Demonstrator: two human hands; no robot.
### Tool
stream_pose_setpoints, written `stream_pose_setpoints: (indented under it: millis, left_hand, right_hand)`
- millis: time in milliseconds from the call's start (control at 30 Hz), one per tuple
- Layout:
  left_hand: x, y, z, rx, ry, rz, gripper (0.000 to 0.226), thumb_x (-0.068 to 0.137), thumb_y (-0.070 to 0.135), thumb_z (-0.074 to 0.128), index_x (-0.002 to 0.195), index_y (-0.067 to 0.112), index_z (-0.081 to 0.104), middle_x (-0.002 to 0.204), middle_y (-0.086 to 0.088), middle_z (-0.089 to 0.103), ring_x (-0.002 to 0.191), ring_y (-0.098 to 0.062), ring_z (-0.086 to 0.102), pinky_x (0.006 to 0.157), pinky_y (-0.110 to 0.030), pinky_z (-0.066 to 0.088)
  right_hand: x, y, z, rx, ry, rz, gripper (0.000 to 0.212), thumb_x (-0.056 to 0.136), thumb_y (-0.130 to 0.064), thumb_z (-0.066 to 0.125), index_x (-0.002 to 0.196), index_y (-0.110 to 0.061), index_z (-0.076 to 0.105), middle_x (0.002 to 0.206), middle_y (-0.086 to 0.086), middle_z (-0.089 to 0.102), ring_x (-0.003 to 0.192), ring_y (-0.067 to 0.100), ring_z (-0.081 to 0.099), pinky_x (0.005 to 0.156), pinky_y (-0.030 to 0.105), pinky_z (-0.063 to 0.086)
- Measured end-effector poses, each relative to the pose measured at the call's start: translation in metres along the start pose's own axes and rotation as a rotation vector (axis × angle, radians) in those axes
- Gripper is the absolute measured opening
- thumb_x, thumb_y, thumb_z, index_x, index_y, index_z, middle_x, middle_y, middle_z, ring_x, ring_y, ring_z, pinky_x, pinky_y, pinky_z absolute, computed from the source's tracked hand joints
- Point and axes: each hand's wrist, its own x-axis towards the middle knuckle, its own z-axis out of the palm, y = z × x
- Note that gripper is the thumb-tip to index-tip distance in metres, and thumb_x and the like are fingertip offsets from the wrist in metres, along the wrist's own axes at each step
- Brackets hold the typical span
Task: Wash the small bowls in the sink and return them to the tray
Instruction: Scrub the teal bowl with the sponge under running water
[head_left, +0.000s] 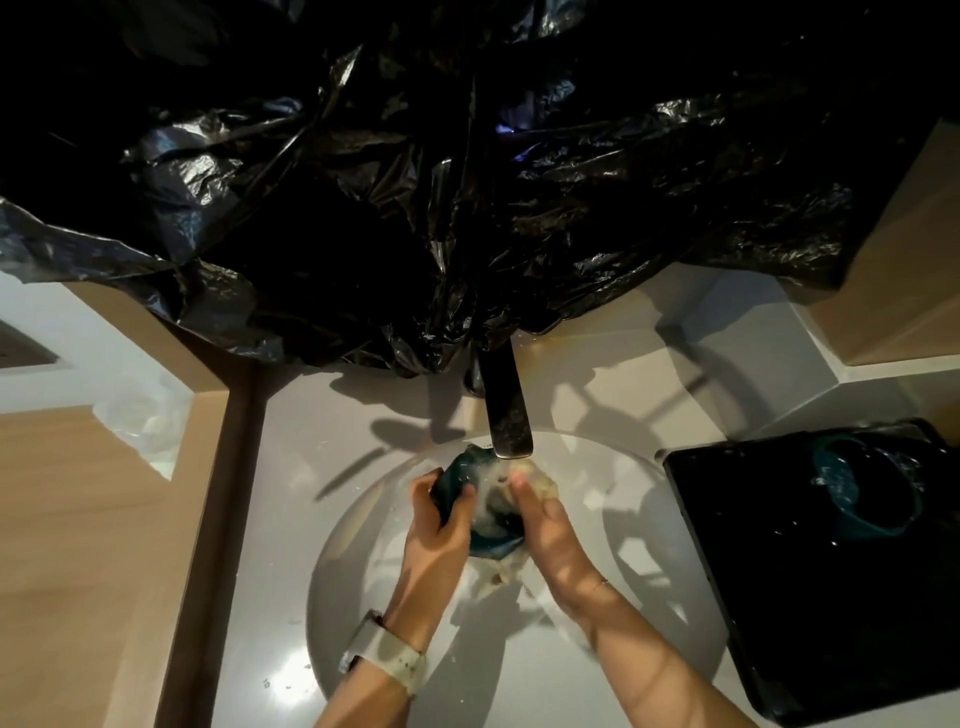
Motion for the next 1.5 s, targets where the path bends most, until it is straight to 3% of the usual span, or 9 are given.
stream_pose_setpoints:
  millis: [133, 267, 500, 667, 867, 1033, 1167, 1300, 1500]
  left_hand:
    - [0.007, 0.014, -0.024, -0.153, -0.168, -0.110, 0.026, 0.092, 0.022, 0.062, 0.110, 0.008, 0.050, 0.109, -0.016, 0.066, 0.098, -0.028, 0.069, 0.072, -0.048, 0.060]
    - [0.025, 0.011, -0.022, -0.064, -0.205, -0.146, 0.038, 0.079, 0.055, 0.069, 0.099, 0.023, 0.070, 0.099, -0.009, 0.074, 0.090, -0.025, 0.073, 0.075, -0.044, 0.059]
    - [0.034, -0.014, -0.003, 0.050, -0.019, -0.135, 0.056, 0.069, 0.078, 0.054, 0.100, 0.032, 0.064, 0.100, 0.001, 0.073, 0.093, -0.019, 0.070, 0.085, -0.042, 0.057]
    - [0.011, -0.016, 0.004, 0.032, 0.108, -0.021, 0.023, 0.095, 0.049, 0.053, 0.102, 0.028, 0.060, 0.095, 0.008, 0.070, 0.093, -0.009, 0.067, 0.084, -0.029, 0.053]
    - [-0.002, -0.011, 0.008, -0.093, 0.175, 0.017, 0.024, 0.098, 0.038, 0.051, 0.112, 0.019, 0.057, 0.098, 0.007, 0.069, 0.081, 0.006, 0.066, 0.068, -0.010, 0.050]
    - [0.006, -0.006, 0.011, -0.118, 0.181, 0.005, 0.020, 0.097, 0.044, 0.051, 0.112, 0.030, 0.053, 0.103, 0.006, 0.068, 0.097, -0.006, 0.066, 0.083, -0.023, 0.051]
    - [-0.003, -0.009, 0.011, -0.226, 0.069, -0.043, 0.028, 0.094, 0.027, 0.059, 0.117, 0.015, 0.047, 0.109, -0.004, 0.066, 0.096, -0.006, 0.068, 0.079, -0.020, 0.055]
    - [0.004, 0.002, -0.010, -0.257, -0.053, -0.108, 0.034, 0.090, 0.024, 0.064, 0.114, 0.009, 0.045, 0.109, -0.018, 0.063, 0.095, -0.032, 0.068, 0.065, -0.035, 0.060]
    - [0.031, 0.023, 0.002, -0.032, -0.038, -0.248, 0.016, 0.097, 0.041, 0.052, 0.096, 0.027, 0.059, 0.096, 0.001, 0.063, 0.085, -0.033, 0.067, 0.060, -0.052, 0.060]
  right_hand:
    - [0.004, -0.014, -0.014, -0.116, -0.129, 0.051, 0.032, 0.099, -0.035, 0.042, 0.111, -0.016, 0.066, 0.106, 0.005, 0.073, 0.101, 0.013, 0.069, 0.090, 0.024, 0.053]
    - [0.006, -0.018, -0.012, -0.176, -0.187, 0.118, 0.037, 0.100, -0.039, 0.041, 0.116, -0.015, 0.064, 0.108, 0.003, 0.072, 0.102, 0.011, 0.067, 0.085, 0.016, 0.050]
    - [-0.016, 0.012, 0.019, -0.019, 0.290, 0.028, 0.034, 0.103, -0.032, 0.032, 0.098, -0.021, 0.064, 0.095, 0.000, 0.073, 0.094, 0.017, 0.070, 0.077, 0.021, 0.054]
    - [-0.034, 0.019, 0.029, 0.117, 0.188, 0.154, 0.040, 0.105, -0.029, 0.029, 0.107, -0.013, 0.065, 0.096, 0.002, 0.074, 0.080, 0.009, 0.071, 0.063, 0.018, 0.055]
    - [-0.006, 0.012, 0.013, 0.014, 0.110, 0.131, 0.050, 0.100, -0.047, 0.030, 0.117, -0.013, 0.062, 0.108, 0.010, 0.072, 0.102, 0.023, 0.068, 0.087, 0.033, 0.056]
    - [-0.018, 0.024, 0.028, 0.142, 0.069, 0.216, 0.045, 0.102, -0.044, 0.028, 0.122, -0.021, 0.061, 0.115, 0.001, 0.071, 0.110, 0.015, 0.065, 0.097, 0.034, 0.049]
    - [-0.006, 0.009, 0.017, 0.130, 0.169, 0.187, 0.035, 0.103, -0.031, 0.036, 0.104, -0.014, 0.067, 0.101, 0.011, 0.073, 0.095, 0.022, 0.070, 0.079, 0.031, 0.056]
    - [-0.001, -0.003, -0.003, -0.013, 0.052, 0.048, 0.032, 0.104, -0.030, 0.033, 0.110, -0.020, 0.064, 0.105, 0.003, 0.072, 0.101, 0.016, 0.068, 0.080, 0.019, 0.053]
    - [0.007, -0.024, -0.011, -0.148, -0.043, 0.080, 0.024, 0.101, -0.027, 0.042, 0.092, -0.022, 0.064, 0.091, -0.004, 0.069, 0.087, 0.004, 0.065, 0.072, 0.007, 0.048]
